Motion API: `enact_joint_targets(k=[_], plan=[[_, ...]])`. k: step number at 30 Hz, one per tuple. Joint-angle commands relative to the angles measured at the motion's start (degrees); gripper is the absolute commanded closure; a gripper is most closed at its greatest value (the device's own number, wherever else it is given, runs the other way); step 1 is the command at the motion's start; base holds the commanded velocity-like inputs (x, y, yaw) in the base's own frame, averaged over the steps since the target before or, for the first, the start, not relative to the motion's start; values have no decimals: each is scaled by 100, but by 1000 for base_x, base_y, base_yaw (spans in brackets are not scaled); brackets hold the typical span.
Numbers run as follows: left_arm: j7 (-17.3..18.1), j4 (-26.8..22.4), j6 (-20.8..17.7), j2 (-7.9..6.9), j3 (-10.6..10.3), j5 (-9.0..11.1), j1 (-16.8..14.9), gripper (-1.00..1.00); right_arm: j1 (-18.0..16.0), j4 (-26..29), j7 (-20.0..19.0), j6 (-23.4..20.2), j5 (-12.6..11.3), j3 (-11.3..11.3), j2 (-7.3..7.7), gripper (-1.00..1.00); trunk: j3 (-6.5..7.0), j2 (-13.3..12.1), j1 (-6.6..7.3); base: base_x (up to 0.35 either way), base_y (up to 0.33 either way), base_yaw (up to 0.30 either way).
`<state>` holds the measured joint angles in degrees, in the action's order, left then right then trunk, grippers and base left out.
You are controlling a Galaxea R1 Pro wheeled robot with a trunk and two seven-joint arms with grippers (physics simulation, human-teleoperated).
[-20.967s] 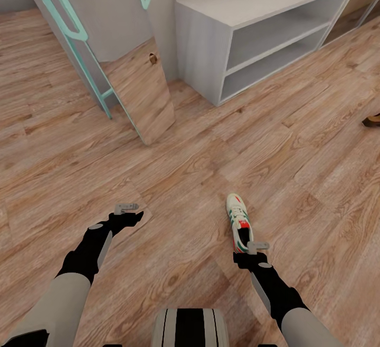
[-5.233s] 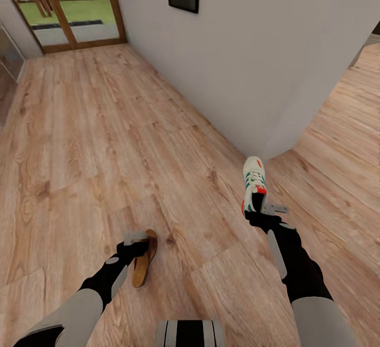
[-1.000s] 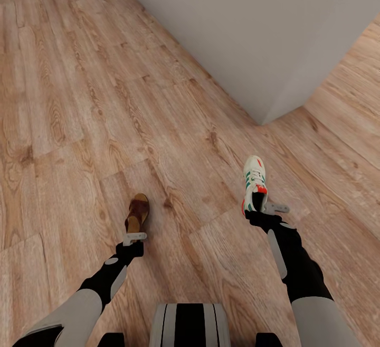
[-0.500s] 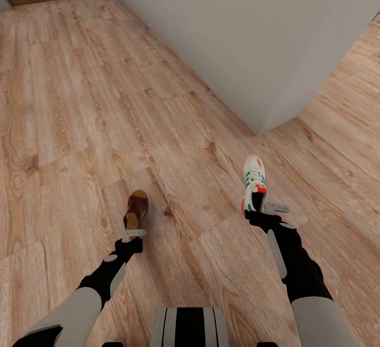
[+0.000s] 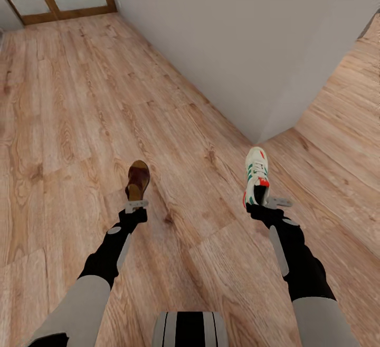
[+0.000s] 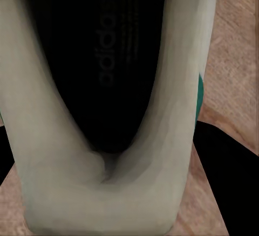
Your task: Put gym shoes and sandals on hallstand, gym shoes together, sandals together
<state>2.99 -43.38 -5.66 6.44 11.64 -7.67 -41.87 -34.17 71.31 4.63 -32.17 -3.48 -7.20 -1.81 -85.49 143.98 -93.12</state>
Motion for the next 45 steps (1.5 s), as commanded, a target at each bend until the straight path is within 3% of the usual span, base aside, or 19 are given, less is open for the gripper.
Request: enact_joint_targets(k=[1, 25, 45], plan=[[35, 175, -33, 35, 43, -81, 2, 100, -2, 27, 36, -25, -39, 6, -3, 100, 25, 0, 3, 0, 0, 0], [34, 313, -46, 24, 49, -70, 10, 100, -2, 32, 38, -26, -46, 2, -3, 100, 776, -32, 65, 0, 0, 0], [35, 313, -40, 24, 49, -68, 12, 100, -2, 34, 38, -27, -80, -9, -3, 100, 892, -32, 65, -53, 36, -13]])
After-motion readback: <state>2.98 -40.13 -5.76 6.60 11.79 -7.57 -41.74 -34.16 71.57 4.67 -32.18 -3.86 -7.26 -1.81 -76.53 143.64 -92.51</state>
